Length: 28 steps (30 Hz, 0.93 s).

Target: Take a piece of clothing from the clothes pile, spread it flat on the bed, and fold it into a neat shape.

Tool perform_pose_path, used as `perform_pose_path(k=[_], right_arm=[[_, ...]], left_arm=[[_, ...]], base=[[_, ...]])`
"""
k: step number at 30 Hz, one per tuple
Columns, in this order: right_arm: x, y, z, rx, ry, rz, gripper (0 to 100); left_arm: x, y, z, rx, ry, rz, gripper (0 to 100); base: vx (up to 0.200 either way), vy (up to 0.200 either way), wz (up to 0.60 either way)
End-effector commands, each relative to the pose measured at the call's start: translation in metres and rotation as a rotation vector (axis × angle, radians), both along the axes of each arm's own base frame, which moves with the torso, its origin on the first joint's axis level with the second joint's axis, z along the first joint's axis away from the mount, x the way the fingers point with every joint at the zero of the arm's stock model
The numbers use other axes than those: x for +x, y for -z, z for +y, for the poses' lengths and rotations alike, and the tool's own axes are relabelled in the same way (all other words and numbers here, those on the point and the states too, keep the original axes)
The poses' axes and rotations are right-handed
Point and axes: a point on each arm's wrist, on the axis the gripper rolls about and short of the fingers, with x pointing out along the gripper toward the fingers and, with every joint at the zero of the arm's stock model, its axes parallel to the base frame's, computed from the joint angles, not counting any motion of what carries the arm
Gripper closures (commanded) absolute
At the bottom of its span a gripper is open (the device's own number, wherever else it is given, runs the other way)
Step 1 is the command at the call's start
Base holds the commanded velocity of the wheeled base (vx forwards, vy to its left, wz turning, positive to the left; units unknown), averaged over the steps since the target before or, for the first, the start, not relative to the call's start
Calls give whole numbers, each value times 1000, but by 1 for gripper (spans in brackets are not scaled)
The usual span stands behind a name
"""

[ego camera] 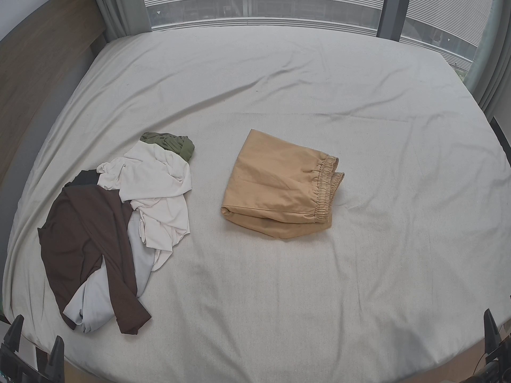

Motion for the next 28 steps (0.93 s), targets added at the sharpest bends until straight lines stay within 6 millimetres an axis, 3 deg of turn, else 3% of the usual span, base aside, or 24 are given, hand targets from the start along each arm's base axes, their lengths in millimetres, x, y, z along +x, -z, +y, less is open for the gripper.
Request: perform_pose_path(k=[1, 6, 8, 12, 28], right_arm=[[1, 5, 0, -13, 6, 6, 0], [1, 5, -3, -143, 127, 19, 0], [1, 6, -2, -156, 87, 17, 0], [1, 11, 0, 36, 12, 69, 0], [1, 11, 1, -18, -37, 69, 0]], left_arm=[[0, 5, 0, -1, 0, 4, 0], [0, 5, 0, -2, 0, 4, 0], [0, 5, 0, -2, 0, 4, 0], [0, 5, 0, 1, 0, 4, 0], [0, 5, 0, -4, 0, 2, 0]], base=[[0, 0, 0], [0, 0, 0], [0, 0, 0], [0, 0, 0], [0, 0, 0]])
